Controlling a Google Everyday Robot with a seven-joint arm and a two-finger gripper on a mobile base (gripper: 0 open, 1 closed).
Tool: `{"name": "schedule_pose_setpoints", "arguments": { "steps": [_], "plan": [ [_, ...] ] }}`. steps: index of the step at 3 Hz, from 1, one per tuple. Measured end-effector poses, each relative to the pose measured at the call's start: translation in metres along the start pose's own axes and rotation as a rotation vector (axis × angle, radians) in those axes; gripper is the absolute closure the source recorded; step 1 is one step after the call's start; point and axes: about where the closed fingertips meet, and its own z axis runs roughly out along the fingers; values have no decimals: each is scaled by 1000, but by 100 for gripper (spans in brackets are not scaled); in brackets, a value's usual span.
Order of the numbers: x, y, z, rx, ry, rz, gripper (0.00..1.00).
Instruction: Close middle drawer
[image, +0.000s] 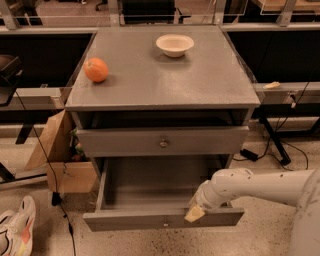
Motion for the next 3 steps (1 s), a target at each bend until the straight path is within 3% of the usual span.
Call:
{"name": "schedule_pose_setpoints", "arguments": {
  "steps": [1,2,3],
  "plan": [
    [-1,-3,-1,4,-6,4,100],
    [-3,-7,-1,8,-14,7,86],
    [-5,-11,-1,11,-22,11,66]
  ]
}}
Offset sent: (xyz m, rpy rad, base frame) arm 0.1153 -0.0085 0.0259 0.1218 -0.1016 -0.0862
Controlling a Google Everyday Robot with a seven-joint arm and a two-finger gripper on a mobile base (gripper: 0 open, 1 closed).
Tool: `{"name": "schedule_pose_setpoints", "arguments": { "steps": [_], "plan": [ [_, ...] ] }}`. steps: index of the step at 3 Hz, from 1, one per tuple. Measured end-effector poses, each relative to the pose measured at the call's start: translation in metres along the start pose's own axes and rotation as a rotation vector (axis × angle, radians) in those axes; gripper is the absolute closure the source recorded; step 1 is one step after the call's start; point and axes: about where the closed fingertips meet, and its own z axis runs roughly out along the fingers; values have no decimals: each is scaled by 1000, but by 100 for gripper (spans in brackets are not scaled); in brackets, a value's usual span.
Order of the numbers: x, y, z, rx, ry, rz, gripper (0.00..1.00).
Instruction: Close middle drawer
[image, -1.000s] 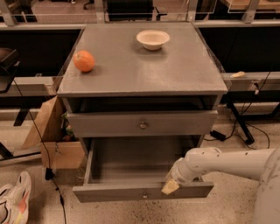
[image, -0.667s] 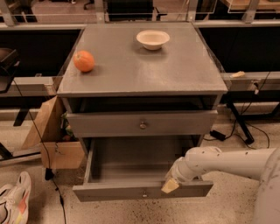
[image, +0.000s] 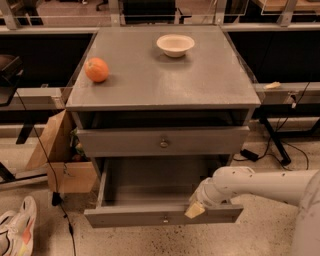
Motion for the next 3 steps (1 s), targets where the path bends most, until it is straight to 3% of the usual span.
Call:
{"name": "schedule_pose_setpoints", "arguments": {
  "steps": [2,3],
  "plan": [
    [-2,-7,0,6,-14,7,20],
    [-12,-31,1,19,-46,23,0]
  ]
}}
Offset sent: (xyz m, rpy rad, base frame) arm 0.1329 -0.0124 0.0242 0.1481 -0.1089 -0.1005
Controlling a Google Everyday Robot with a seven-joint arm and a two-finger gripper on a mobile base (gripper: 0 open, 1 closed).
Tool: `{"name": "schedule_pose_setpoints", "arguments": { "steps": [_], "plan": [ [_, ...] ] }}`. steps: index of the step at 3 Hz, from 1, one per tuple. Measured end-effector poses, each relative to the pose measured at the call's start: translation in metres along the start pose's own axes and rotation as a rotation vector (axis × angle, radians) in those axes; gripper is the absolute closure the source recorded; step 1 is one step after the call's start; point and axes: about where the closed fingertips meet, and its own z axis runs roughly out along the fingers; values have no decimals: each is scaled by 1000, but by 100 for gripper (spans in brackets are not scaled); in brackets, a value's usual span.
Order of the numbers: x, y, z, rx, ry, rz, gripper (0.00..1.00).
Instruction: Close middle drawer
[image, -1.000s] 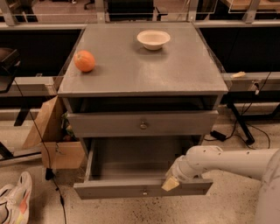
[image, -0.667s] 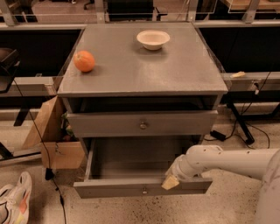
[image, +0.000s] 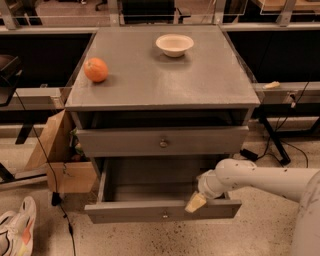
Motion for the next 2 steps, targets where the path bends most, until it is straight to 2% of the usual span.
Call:
{"name": "schedule_pose_setpoints", "arguments": {
  "steps": [1,2],
  "plan": [
    [-15,-38,6,10,-65,20,0],
    [-25,-59,9,12,-101,24,18]
  ]
}}
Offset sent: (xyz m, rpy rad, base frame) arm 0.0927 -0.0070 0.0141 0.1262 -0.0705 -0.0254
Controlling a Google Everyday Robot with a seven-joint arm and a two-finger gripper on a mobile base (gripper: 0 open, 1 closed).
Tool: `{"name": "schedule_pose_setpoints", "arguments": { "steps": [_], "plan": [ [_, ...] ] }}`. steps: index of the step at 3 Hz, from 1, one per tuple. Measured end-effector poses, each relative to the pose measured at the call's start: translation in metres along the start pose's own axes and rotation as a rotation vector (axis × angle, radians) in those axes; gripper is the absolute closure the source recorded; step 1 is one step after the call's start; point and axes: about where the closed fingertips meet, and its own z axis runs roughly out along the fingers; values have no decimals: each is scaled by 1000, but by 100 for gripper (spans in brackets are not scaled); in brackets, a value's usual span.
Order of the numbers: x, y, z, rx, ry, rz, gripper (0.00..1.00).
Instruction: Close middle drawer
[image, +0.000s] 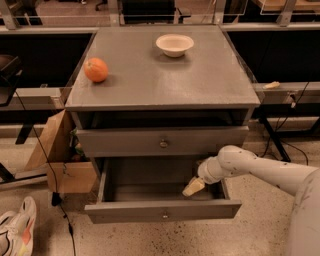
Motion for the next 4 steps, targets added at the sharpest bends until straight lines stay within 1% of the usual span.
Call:
{"name": "schedule_pose_setpoints", "arguments": {
  "steps": [1,2,3,4],
  "plan": [
    [-3,-6,1,-10,-20,5,14],
    [4,1,-7,-20,-32,22,0],
    [12,12,-20,-29,-39,33,0],
    [15,24,-35,-57,-42,39,0]
  ]
}}
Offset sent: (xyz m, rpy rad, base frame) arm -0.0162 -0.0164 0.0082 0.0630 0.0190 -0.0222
